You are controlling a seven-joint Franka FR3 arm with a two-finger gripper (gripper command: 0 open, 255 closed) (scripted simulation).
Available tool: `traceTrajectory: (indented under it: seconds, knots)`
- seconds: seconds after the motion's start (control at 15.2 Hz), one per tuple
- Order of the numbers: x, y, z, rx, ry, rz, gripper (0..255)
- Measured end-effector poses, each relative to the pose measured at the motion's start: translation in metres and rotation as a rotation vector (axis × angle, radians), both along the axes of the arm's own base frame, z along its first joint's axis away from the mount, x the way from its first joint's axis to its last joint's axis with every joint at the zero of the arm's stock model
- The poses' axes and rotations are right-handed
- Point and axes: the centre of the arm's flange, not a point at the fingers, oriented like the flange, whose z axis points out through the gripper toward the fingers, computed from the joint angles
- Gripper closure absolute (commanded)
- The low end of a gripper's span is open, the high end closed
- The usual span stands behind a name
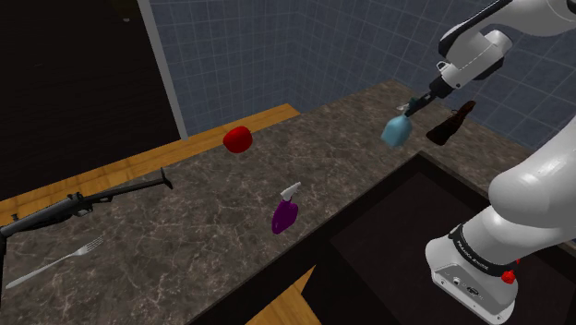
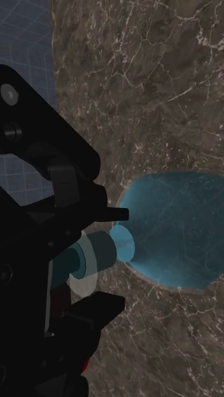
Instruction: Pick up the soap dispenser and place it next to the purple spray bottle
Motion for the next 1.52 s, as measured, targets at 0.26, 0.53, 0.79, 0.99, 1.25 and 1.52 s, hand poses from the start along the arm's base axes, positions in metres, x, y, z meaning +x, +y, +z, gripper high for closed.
traceTrajectory:
  seconds: [0.26, 0.53, 0.79, 0.99, 1.25, 1.52]
  knots:
    - [-0.001, 0.000, 0.021, 0.000, 0.000, 0.000, 255]
    - [-0.001, -0.001, 0.043, 0.000, 0.000, 0.000, 255]
    - [-0.001, -0.002, 0.064, 0.000, 0.000, 0.000, 255]
    - [-0.001, -0.001, 0.081, 0.000, 0.000, 0.000, 255]
    - [-0.001, 0.000, 0.100, 0.000, 0.000, 0.000, 255]
    - [-0.001, -0.001, 0.122, 0.000, 0.000, 0.000, 255]
